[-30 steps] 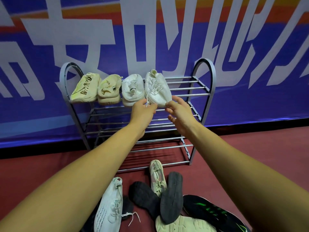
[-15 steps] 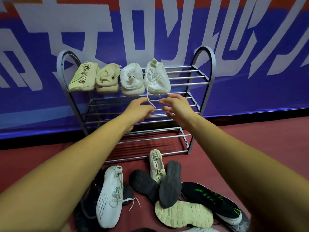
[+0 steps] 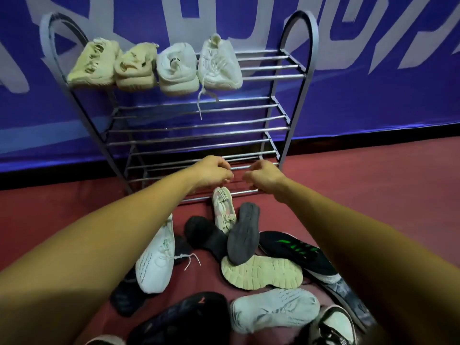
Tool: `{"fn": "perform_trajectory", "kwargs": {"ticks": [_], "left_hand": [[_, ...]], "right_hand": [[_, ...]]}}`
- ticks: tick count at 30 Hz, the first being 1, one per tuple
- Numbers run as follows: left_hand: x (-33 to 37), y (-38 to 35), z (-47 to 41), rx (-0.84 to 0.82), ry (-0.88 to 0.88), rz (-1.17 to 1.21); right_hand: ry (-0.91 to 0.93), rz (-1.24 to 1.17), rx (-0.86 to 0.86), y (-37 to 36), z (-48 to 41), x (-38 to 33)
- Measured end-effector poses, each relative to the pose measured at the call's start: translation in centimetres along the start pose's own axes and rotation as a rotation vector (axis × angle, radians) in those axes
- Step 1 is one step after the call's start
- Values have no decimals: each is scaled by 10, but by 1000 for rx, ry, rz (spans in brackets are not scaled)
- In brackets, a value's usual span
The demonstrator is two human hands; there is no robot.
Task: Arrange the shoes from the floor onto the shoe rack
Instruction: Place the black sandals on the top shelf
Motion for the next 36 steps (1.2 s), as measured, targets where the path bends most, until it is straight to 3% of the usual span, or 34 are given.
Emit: {"fn": "perform_trajectory", "kwargs": {"ticks": [8, 12, 15, 19, 24, 29, 36], "left_hand": [[-54, -42, -3, -146, 50, -259], [-86, -74, -9, -168, 84, -261], [-113, -105, -9, -234, 131, -317], [-148, -137, -14, -282, 190, -365], [-175, -157, -22, -349, 241, -387], [-186, -174, -25, -379, 300, -353], [-170, -158, -30, -279, 261, -305]], "right_hand": [[-129, 197, -132, -34, 9, 80], [-222, 224, -186, -60, 9, 135], [-147, 451, -290, -74, 9, 159], [-87, 676, -301, -81, 4, 182], [-256, 574, -341, -103, 4, 210], [-298, 456, -313, -118, -1, 217], [-309, 213, -272, -107, -10, 208]]}}
Point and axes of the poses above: each hand's wrist, its own z-axis away from the middle knuckle, its own y-axis out of the back of the hand, x = y × z, the point moved 6 cm from there along -z, towards the middle knuckle, and after that the axes turned 12 degrees about x, right-handed, at the moved point
